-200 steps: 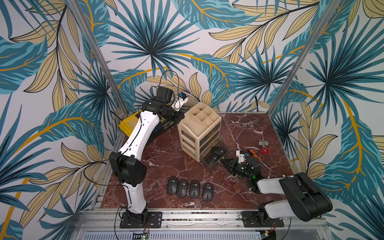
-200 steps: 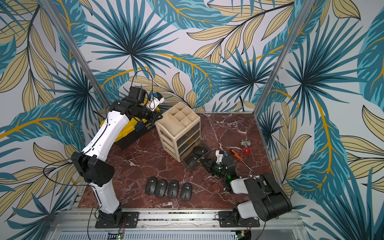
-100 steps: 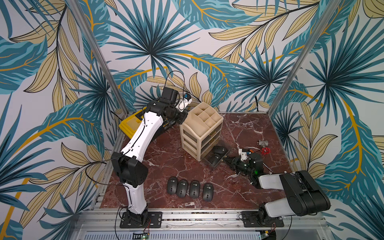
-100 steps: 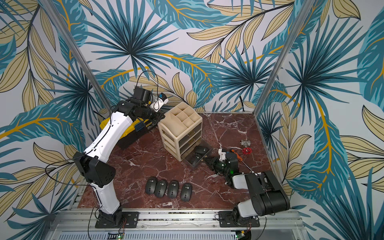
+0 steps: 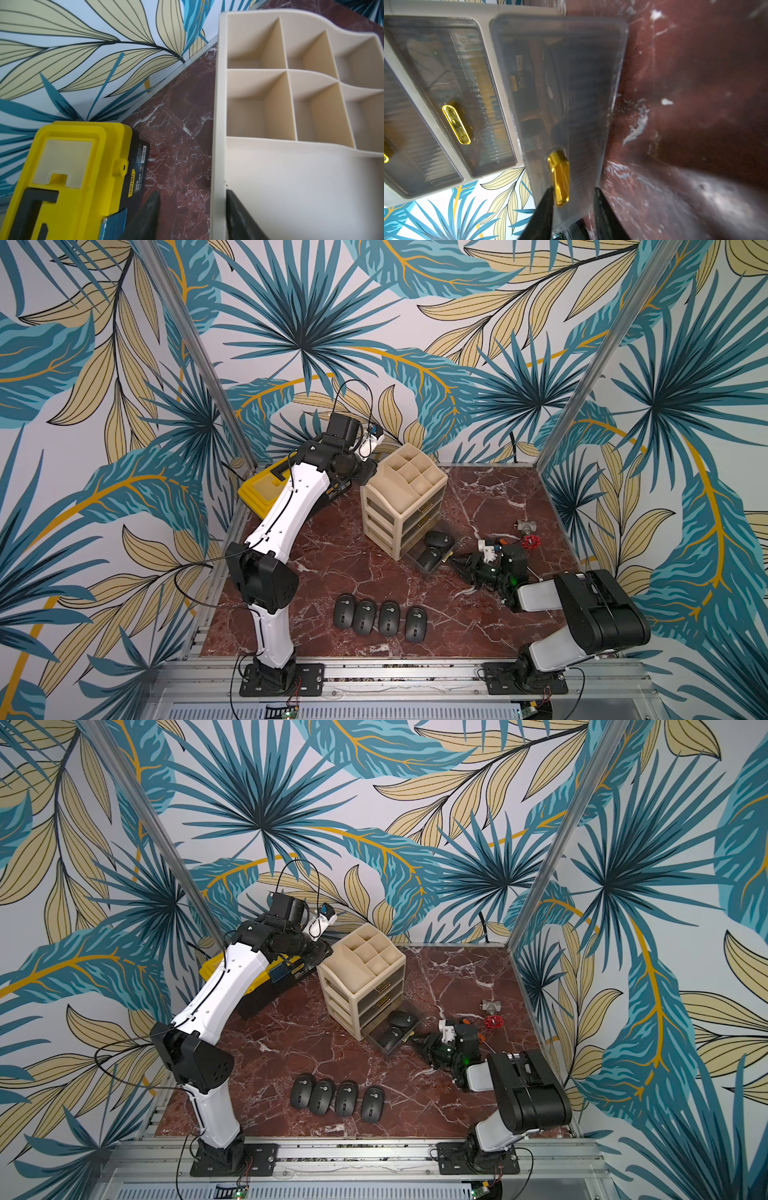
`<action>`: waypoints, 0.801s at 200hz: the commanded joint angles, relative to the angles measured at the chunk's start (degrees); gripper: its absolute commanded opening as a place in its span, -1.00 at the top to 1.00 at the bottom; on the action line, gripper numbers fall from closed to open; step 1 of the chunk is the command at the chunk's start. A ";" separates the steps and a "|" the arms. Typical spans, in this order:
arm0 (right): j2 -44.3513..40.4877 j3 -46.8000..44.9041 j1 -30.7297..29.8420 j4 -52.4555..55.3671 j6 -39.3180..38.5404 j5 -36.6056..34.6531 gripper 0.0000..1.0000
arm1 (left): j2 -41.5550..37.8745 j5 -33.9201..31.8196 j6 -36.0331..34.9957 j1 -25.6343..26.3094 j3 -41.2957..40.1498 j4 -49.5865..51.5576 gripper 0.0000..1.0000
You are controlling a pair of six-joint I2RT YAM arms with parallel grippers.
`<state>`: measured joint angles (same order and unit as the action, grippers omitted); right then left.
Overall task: Take the mice out of the drawer
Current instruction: Open the drawer in the storage box.
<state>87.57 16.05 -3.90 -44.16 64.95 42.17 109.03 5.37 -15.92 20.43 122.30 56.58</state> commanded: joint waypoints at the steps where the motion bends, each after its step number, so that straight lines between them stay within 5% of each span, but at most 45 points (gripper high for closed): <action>1: -4.69 -0.51 0.54 8.72 -4.30 -1.00 0.03 | -0.69 -4.57 1.18 -0.64 4.94 -0.50 -0.48; 26: -12.53 0.66 0.89 20.28 -8.99 -2.87 -0.32 | -3.19 -3.41 2.12 0.62 6.95 0.46 -0.77; 71: -30.80 8.54 0.87 52.52 -22.23 -9.66 -0.70 | -4.39 -5.25 2.52 10.95 10.44 5.74 -0.84; 117: -42.03 17.79 0.91 73.77 -29.83 -11.12 -0.83 | 2.28 -5.30 9.08 22.17 17.65 10.21 -0.63; 160: -49.30 28.74 0.91 90.19 -37.30 -10.51 -0.99 | 9.58 -3.31 15.50 27.40 18.84 10.72 -0.35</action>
<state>41.25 38.94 -3.03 30.98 35.00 32.14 114.34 0.64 -5.85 46.19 139.46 64.51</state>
